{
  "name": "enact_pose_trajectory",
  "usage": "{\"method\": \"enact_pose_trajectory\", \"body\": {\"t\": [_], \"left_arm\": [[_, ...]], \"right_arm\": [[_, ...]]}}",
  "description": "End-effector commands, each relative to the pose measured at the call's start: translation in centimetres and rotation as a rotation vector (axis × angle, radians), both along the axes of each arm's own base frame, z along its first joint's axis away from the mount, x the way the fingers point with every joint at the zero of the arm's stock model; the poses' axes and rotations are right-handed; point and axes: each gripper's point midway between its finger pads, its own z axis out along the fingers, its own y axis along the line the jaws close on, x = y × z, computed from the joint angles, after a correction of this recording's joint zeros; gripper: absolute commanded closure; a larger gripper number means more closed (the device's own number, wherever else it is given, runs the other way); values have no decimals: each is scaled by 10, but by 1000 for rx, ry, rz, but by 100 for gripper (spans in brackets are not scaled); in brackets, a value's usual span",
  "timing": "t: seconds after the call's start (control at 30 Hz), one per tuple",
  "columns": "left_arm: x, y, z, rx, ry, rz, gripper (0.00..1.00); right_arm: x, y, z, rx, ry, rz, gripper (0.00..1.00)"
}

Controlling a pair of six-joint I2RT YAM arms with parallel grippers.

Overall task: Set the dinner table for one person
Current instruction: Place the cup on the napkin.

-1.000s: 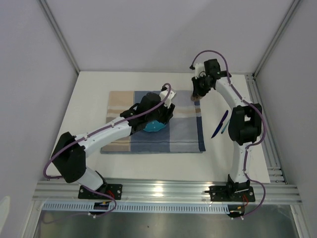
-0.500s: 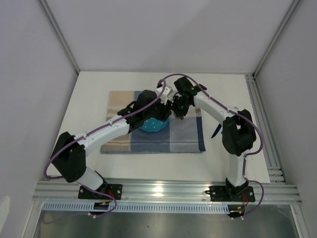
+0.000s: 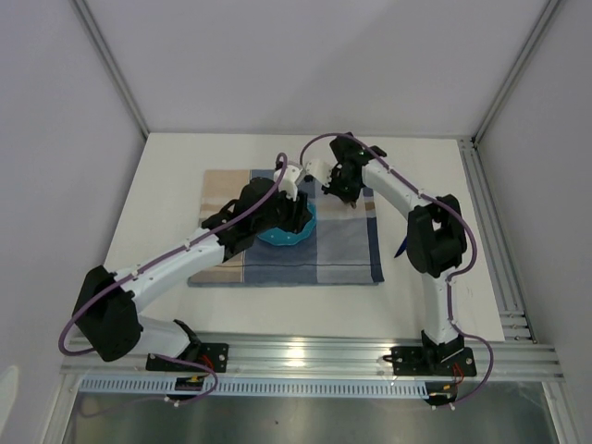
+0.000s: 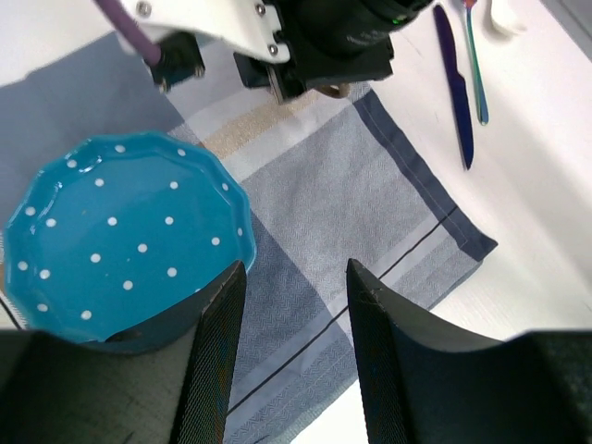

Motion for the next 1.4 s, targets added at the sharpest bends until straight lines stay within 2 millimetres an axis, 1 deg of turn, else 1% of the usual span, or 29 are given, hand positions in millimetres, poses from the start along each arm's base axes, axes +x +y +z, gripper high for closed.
{"method": "enact_pose_trajectory", "body": {"t": [0.0, 0.1, 0.23, 0.4, 0.5, 0.57, 0.63, 0.7, 0.8, 0.9, 0.97, 1.0, 1.07, 1.1, 1.13, 1.2, 1.3, 1.37], "left_arm": [[-1, 8, 23, -45, -49, 55, 49], [2, 17, 24, -16, -73, 83, 49], [7, 23, 25, 22, -108, 102, 48], [13, 26, 26, 46, -133, 120, 48], [16, 26, 26, 57, -137, 120, 47], [16, 22, 27, 54, -128, 107, 46], [16, 20, 27, 51, -121, 103, 46], [18, 21, 27, 59, -118, 109, 44], [23, 24, 25, 76, -102, 132, 42], [27, 28, 23, 81, -88, 157, 39], [31, 33, 21, 74, -75, 188, 33], [34, 38, 20, 84, -72, 219, 32], [38, 45, 18, 81, -64, 259, 30], [39, 47, 21, 72, -69, 272, 29], [39, 50, 22, 53, -71, 283, 29], [41, 53, 22, 36, -61, 289, 27], [41, 49, 21, 27, -49, 269, 27], [39, 47, 17, 23, -39, 256, 27]], "right_arm": [[31, 5, 32, 24, -106, 27, 100], [28, 11, 29, 43, -85, 38, 100], [17, 16, 19, 38, -51, 53, 100], [11, 23, 22, 50, -44, 51, 100], [14, 19, 21, 37, -59, 31, 100], [14, 18, 17, 39, -55, 10, 96], [15, 15, 12, 33, -56, -18, 87], [13, 15, 5, 29, -40, -19, 87], [10, 12, -2, 28, -23, -36, 86], [9, 12, -5, 31, -18, -38, 86], [9, 12, -6, 37, -15, -55, 84], [10, 12, -8, 39, -12, -64, 80], [11, 13, -8, 53, -8, -75, 75], [12, 13, -5, 60, -17, -79, 66], [12, 13, -4, 62, -17, -83, 64], [15, 15, 0, 81, -25, -78, 63], [20, 14, 7, 91, -48, -95, 63], [23, 17, 18, 112, -71, -112, 62]]}}
